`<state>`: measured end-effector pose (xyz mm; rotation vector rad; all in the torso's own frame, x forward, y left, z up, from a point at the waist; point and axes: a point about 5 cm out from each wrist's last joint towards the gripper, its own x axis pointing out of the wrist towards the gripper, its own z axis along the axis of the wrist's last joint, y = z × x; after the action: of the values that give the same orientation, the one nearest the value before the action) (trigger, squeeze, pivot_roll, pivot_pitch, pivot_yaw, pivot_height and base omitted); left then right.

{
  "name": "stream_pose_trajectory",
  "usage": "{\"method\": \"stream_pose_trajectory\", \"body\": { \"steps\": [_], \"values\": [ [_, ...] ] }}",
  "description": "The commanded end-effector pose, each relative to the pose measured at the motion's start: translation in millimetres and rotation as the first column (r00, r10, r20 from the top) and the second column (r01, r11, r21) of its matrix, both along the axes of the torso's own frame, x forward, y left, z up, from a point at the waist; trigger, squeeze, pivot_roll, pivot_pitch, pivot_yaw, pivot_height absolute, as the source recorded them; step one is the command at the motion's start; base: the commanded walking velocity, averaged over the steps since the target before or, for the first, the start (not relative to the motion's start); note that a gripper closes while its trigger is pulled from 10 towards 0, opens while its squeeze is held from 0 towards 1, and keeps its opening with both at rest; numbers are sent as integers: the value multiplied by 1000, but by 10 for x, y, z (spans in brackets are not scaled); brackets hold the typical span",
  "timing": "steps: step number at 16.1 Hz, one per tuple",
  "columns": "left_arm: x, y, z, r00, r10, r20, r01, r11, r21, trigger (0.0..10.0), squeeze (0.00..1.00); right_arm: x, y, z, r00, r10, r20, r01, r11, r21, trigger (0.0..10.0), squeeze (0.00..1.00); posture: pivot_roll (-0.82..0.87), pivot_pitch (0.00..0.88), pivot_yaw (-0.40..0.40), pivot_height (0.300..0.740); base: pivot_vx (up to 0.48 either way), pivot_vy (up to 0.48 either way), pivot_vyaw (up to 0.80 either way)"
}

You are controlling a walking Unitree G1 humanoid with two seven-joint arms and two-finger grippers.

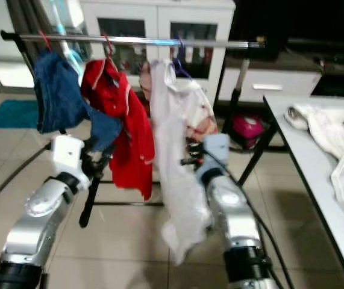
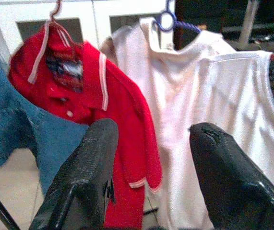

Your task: Hang hanger

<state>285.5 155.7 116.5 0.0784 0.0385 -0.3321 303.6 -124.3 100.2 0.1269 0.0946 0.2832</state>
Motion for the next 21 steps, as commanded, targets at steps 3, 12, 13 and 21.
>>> {"method": "stream_pose_trajectory", "body": {
  "steps": [3, 12, 13, 21],
  "values": [
    [18, 82, 47, 1000, 15, 16, -16, 1000, 13, 10000, 0, 27, 105, 117, 998, 24, 55, -25, 1000, 8, 10000, 0, 11, 0, 1, 740, 334, 0, 0],
    [29, 58, 52, 1000, 0, 14, 0, 1000, 13, 10000, 0, 27, 102, 118, 998, 13, 57, -14, 1000, 14, 10000, 0, 6, 0, 13, 740, 333, 0, 0],
    [29, 58, 52, 1000, -1, 14, 0, 1000, 13, 10000, 0, 27, 102, 118, 998, 13, 57, -14, 1000, 14, 10000, 0, 6, 0, 13, 740, 334, 0, 0],
    [35, 56, 55, 1000, 0, 12, 0, 1000, 14, 10000, 0, 28, 123, 133, 997, 32, 68, -31, 999, -5, 10000, 0, 11, 0, 11, 740, 334, 0, 0]
  ]
}}
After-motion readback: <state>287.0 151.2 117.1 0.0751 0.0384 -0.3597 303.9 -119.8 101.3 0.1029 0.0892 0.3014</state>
